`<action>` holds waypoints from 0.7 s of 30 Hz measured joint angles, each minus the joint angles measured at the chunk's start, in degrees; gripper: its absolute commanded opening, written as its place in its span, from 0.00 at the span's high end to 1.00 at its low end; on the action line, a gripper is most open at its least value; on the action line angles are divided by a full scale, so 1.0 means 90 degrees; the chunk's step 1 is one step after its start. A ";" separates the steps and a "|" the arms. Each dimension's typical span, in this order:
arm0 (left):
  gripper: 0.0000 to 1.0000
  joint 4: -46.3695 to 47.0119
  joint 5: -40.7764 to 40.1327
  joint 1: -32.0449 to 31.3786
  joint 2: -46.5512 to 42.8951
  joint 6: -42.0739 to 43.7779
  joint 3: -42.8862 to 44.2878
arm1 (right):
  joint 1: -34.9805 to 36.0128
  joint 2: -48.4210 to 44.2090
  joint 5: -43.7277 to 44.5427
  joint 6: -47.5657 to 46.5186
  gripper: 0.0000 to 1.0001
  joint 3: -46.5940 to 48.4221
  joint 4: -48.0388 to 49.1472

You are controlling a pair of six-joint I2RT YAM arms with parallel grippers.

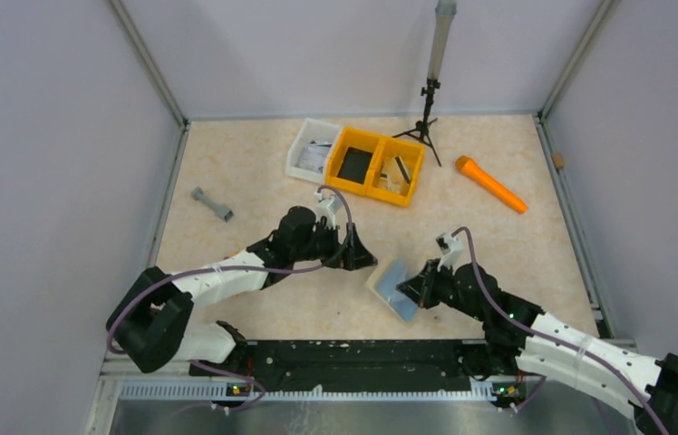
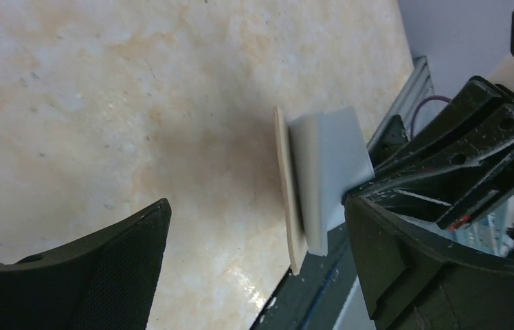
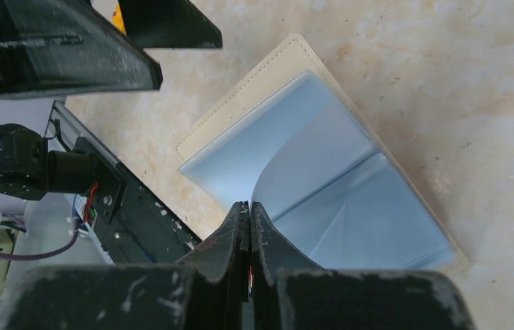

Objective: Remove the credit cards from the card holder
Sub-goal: Close the card holder at the center of the board.

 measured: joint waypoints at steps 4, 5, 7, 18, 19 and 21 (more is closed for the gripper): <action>0.02 0.0850 0.0559 -0.0002 0.0041 -0.0525 -0.0578 | 0.0000 0.0143 -0.0141 0.0080 1.00 -0.0012 0.0299; 0.02 0.1047 0.0678 -0.0017 0.0085 -0.0651 -0.0673 | 0.0000 0.0160 -0.0168 0.0097 1.00 -0.0036 0.0396; 0.02 0.1423 0.0860 -0.0058 0.0199 -0.0867 -0.0811 | 0.0000 0.0226 -0.0219 0.0146 1.00 -0.0102 0.0563; 0.07 0.3128 0.1411 -0.0454 0.0755 -0.1608 -0.1430 | 0.0000 0.1144 -0.0551 0.0527 0.93 -0.0381 0.1511; 0.07 0.3215 0.1416 -0.0461 0.0782 -0.1625 -0.1474 | 0.0000 0.1222 -0.0573 0.0549 0.88 -0.0381 0.1581; 0.07 0.3266 0.1406 -0.0461 0.0816 -0.1634 -0.1528 | 0.0000 0.1367 -0.0636 0.0602 0.76 -0.0381 0.1773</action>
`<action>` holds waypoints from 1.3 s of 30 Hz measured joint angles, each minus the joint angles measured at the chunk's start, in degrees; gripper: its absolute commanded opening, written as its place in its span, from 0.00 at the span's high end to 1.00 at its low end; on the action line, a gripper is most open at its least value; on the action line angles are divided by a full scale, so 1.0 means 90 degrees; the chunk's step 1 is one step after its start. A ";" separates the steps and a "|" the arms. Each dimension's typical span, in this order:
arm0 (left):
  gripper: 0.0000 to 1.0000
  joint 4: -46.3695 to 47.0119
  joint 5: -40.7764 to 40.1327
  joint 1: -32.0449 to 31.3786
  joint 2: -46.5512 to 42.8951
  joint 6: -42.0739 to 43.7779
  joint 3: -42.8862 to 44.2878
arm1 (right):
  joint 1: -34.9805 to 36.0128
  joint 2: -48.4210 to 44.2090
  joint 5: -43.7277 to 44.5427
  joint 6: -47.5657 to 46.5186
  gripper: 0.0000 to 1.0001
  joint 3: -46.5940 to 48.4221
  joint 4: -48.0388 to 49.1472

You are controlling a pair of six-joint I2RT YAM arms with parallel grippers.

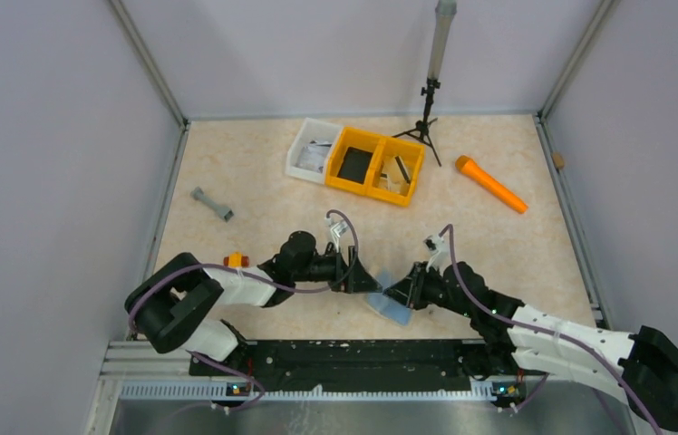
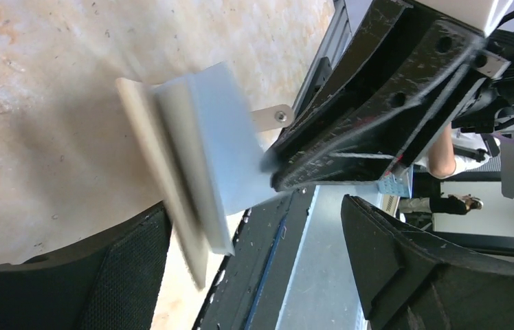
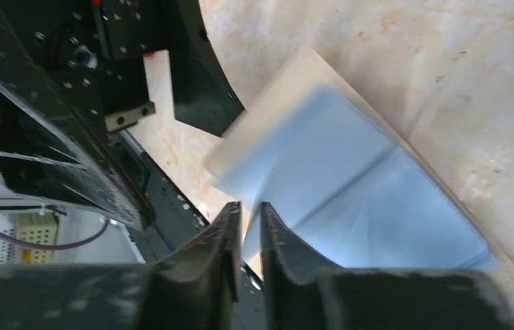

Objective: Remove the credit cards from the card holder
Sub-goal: Close the card holder at the center of the board.

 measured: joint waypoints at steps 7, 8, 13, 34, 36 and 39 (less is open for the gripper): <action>0.08 0.0274 0.0005 0.0000 0.0223 -0.0022 -0.0177 | 0.0000 0.0362 -0.0311 0.0136 0.57 -0.0083 0.0716; 0.08 0.0284 0.0012 0.0000 0.0226 -0.0027 -0.0194 | 0.0000 0.0376 -0.0330 0.0172 0.57 -0.0085 0.0726; 0.09 0.0321 0.0027 0.0000 0.0228 -0.0024 -0.0204 | 0.0000 0.0418 -0.0262 0.0447 0.60 -0.0143 0.0789; 0.59 -0.2713 -0.1226 -0.0505 0.0772 0.0920 0.1222 | 0.0000 -0.0512 0.1129 0.0937 0.42 0.0063 -0.2399; 0.69 -0.2820 -0.1263 -0.0505 0.0901 0.0896 0.1222 | 0.0000 -0.0517 0.1134 0.1001 0.44 0.0063 -0.2455; 0.80 -0.2861 -0.1292 -0.0500 0.0962 0.0862 0.1226 | 0.0000 -0.0508 0.1132 0.1103 0.52 0.0056 -0.2450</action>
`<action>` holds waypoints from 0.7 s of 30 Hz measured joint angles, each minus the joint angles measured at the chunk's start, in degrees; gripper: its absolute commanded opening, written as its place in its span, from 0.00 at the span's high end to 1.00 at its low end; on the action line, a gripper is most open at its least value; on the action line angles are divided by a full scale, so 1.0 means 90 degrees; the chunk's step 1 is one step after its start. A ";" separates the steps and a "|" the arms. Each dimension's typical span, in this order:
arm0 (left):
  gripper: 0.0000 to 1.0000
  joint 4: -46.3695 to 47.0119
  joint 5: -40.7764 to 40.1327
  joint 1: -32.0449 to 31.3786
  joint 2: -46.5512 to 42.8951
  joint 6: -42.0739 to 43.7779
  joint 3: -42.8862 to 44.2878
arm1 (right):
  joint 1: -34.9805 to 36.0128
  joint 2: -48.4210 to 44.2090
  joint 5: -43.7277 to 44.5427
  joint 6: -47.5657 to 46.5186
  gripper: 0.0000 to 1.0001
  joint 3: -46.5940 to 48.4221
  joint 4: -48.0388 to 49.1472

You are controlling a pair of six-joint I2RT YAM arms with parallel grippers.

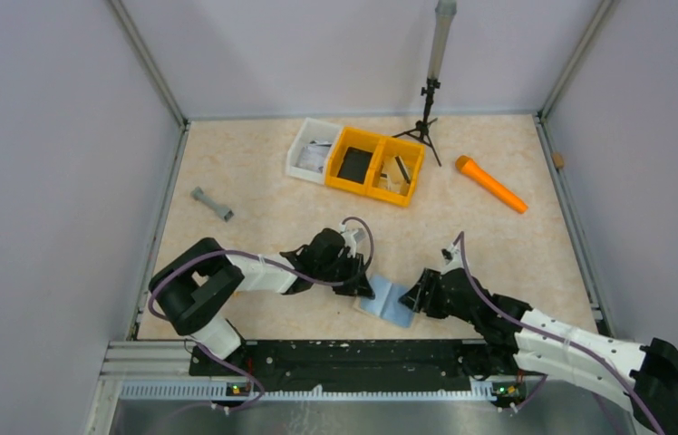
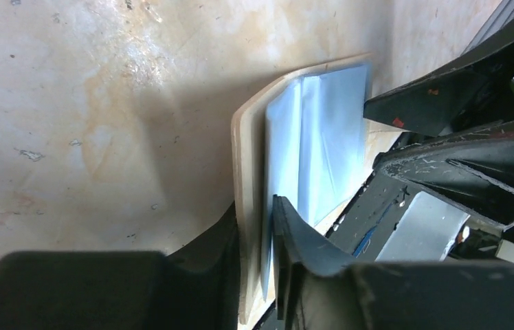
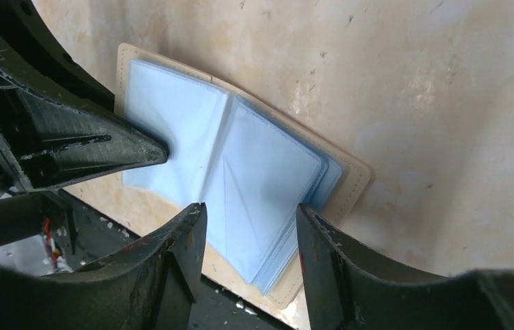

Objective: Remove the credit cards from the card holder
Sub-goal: Close the card holder at the center of the board.

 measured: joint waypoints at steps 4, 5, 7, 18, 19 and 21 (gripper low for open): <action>0.85 0.0019 0.0024 -0.0010 0.0036 -0.0036 0.0000 | 0.0000 0.0129 -0.0211 0.0168 0.55 -0.0165 0.0408; 0.85 0.0027 0.0027 -0.0017 0.0051 -0.0044 0.0000 | 0.0000 0.0185 -0.0270 0.0192 0.55 -0.0202 0.0537; 0.87 0.0053 0.0022 -0.0032 0.0078 -0.0063 0.0000 | 0.0000 0.0401 -0.0379 0.0253 0.55 -0.0253 0.0848; 0.90 0.0114 -0.0017 -0.0143 0.0092 -0.0121 0.0000 | 0.0000 0.1637 -0.0743 0.0272 0.79 -0.0240 0.2159; 0.90 0.0114 -0.0017 -0.0165 0.0092 -0.0131 0.0000 | 0.0000 0.1656 -0.0758 0.0277 0.78 -0.0240 0.2154; 0.90 0.0114 -0.0010 -0.0206 0.0092 -0.0141 0.0000 | 0.0000 0.1664 -0.0780 0.0262 0.74 -0.0240 0.2144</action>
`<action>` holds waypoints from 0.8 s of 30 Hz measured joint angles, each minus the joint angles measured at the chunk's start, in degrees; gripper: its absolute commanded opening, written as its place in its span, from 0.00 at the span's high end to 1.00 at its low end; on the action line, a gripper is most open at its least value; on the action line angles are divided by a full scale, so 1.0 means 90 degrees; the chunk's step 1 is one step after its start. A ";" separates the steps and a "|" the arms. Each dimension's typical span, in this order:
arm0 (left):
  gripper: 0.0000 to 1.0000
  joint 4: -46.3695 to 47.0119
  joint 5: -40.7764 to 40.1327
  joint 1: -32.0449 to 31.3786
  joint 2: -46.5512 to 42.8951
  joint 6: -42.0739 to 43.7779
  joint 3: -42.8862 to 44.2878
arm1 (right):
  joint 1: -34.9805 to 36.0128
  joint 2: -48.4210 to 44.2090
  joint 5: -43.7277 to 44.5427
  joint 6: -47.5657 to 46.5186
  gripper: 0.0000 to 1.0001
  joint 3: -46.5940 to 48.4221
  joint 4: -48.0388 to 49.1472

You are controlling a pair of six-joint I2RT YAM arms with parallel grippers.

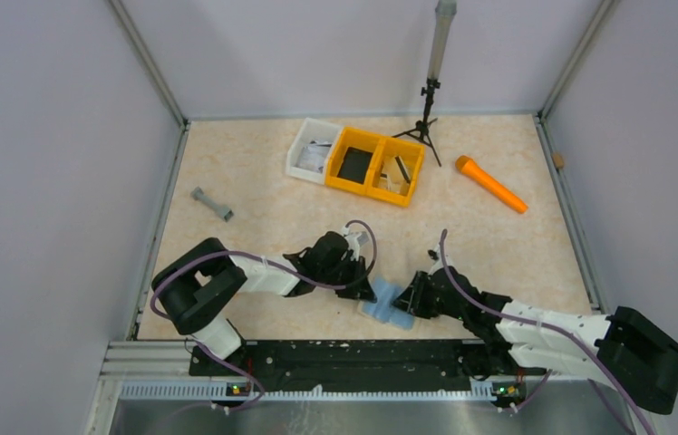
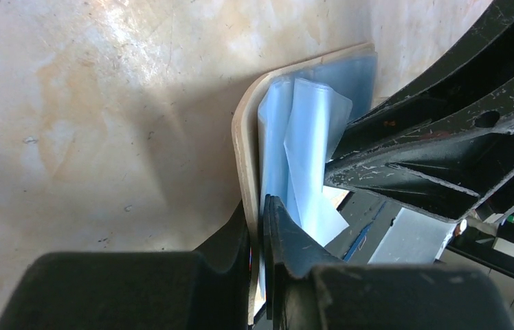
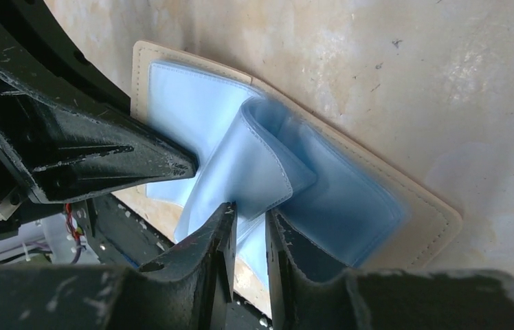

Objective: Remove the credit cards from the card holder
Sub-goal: Close the card holder at the center of the board.

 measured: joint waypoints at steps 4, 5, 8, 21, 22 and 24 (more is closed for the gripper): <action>0.89 -0.0049 -0.0032 -0.0019 -0.0010 -0.0007 0.0000 | 0.0000 -0.0046 0.0002 -0.0194 0.68 0.0206 -0.0379; 0.89 -0.0112 -0.0056 -0.0022 -0.0032 -0.0002 0.0002 | 0.0000 -0.0107 0.0029 -0.0267 0.65 0.0291 -0.0549; 0.89 -0.0461 -0.0192 -0.0041 -0.0172 0.0056 0.0053 | 0.0000 -0.0576 0.0185 -0.0537 0.47 0.0546 -0.1183; 0.87 -0.1258 -0.0542 0.0090 -0.0714 0.0109 0.0148 | 0.0000 -0.2314 0.0814 -0.0981 0.27 0.1168 -0.4058; 0.88 -0.1268 -0.0544 0.0090 -0.0733 0.0107 0.0148 | 0.0000 -0.2312 0.0814 -0.0976 0.29 0.1175 -0.4209; 0.87 -0.1282 -0.0551 0.0090 -0.0755 0.0104 0.0141 | 0.0000 -0.2300 0.0814 -0.0969 0.32 0.1178 -0.4444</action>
